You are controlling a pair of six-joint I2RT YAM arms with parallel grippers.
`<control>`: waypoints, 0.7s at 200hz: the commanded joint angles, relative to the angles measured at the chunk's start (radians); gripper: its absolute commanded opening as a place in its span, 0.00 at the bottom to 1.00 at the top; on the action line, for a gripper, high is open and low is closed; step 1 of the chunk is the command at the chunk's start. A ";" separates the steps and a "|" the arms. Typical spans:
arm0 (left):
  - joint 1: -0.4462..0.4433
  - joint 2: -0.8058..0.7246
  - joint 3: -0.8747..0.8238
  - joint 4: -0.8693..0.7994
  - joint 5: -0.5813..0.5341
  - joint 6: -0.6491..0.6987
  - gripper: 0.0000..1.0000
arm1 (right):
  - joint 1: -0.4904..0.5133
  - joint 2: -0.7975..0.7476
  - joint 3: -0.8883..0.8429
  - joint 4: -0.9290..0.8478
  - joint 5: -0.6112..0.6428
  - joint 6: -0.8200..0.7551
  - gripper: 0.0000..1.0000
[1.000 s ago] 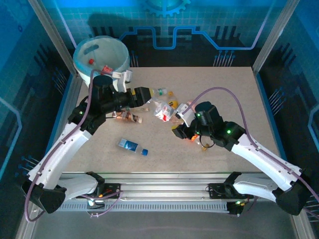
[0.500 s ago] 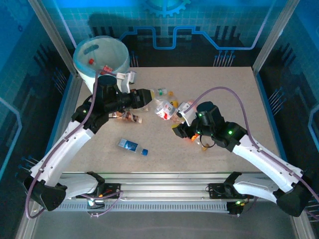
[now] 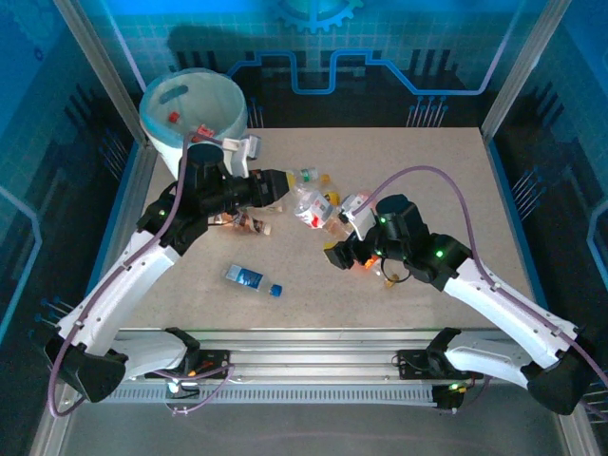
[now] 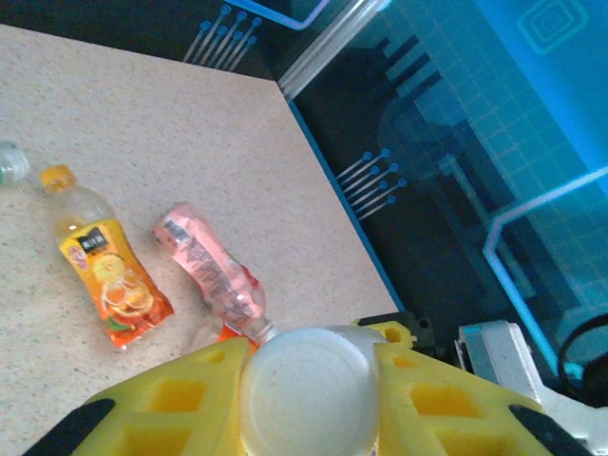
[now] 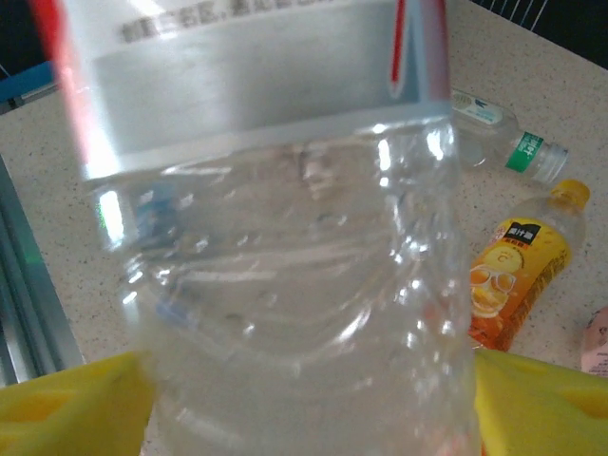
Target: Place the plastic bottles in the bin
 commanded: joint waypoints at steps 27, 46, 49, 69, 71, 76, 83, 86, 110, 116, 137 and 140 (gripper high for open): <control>0.009 -0.017 0.099 -0.007 -0.141 0.094 0.00 | -0.001 -0.017 0.049 0.014 0.007 0.029 1.00; 0.038 -0.004 0.149 -0.013 -0.160 0.112 0.00 | 0.002 -0.015 0.072 0.016 -0.001 0.036 1.00; 0.044 0.001 0.157 -0.014 -0.160 0.112 0.00 | 0.003 -0.014 0.077 0.016 -0.003 0.036 1.00; 0.090 0.023 0.219 -0.010 -0.160 0.115 0.00 | 0.008 -0.002 0.116 0.012 -0.020 0.046 1.00; 0.094 0.024 0.226 -0.011 -0.160 0.115 0.00 | 0.008 0.001 0.122 0.012 -0.022 0.049 1.00; 0.106 0.034 0.247 -0.014 -0.161 0.120 0.00 | 0.009 0.005 0.134 0.011 -0.026 0.052 1.00; 0.123 0.050 0.279 -0.024 -0.160 0.126 0.00 | 0.011 0.013 0.152 0.011 -0.031 0.060 1.00; 0.129 0.057 0.294 -0.032 -0.160 0.129 0.00 | 0.012 0.019 0.161 0.011 -0.032 0.064 1.00; 0.186 0.111 0.399 -0.067 -0.153 0.146 0.00 | 0.025 0.072 0.244 0.013 -0.041 0.089 1.00; 0.199 0.121 0.423 -0.069 -0.154 0.151 0.00 | 0.029 0.090 0.268 0.013 -0.040 0.094 1.00; 0.255 0.159 0.510 -0.086 -0.160 0.166 0.00 | 0.034 0.165 0.367 0.018 -0.022 0.132 1.00; 0.261 0.166 0.519 -0.089 -0.161 0.170 0.00 | 0.035 0.177 0.381 0.018 -0.019 0.139 1.00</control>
